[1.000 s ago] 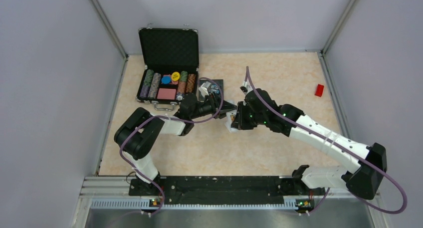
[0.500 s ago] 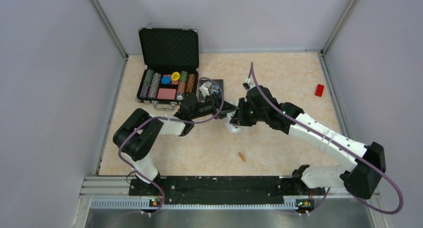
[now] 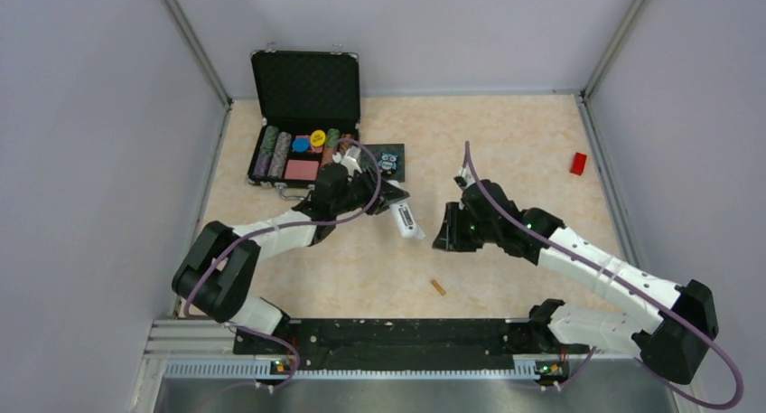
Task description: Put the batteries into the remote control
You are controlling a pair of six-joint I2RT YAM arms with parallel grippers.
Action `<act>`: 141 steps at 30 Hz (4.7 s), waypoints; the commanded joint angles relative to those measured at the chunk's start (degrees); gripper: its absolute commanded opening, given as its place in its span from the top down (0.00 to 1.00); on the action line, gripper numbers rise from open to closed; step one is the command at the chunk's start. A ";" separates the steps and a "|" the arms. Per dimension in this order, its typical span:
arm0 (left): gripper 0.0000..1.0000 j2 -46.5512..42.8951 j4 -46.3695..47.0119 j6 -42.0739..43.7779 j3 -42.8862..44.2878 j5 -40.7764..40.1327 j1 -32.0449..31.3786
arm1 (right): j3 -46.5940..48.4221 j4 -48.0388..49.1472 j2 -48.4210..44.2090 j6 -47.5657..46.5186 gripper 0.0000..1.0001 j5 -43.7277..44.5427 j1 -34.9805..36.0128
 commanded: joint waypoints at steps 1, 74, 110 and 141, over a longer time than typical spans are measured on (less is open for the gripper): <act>1.00 -5.86 -8.55 6.25 -1.65 -7.63 2.06 | -4.91 -0.56 1.68 -3.88 0.70 1.30 2.65; 1.00 -25.98 -11.62 6.50 -13.54 -12.28 9.35 | -10.69 18.95 -1.20 -21.31 0.42 17.60 -1.86; 1.00 -24.66 -13.92 8.81 -10.52 -12.08 16.77 | -3.33 -2.44 24.69 -84.00 0.46 -2.44 -4.84; 1.00 -4.33 16.03 0.20 -8.10 3.21 11.67 | 7.11 1.11 16.64 -43.28 1.00 -10.76 -6.16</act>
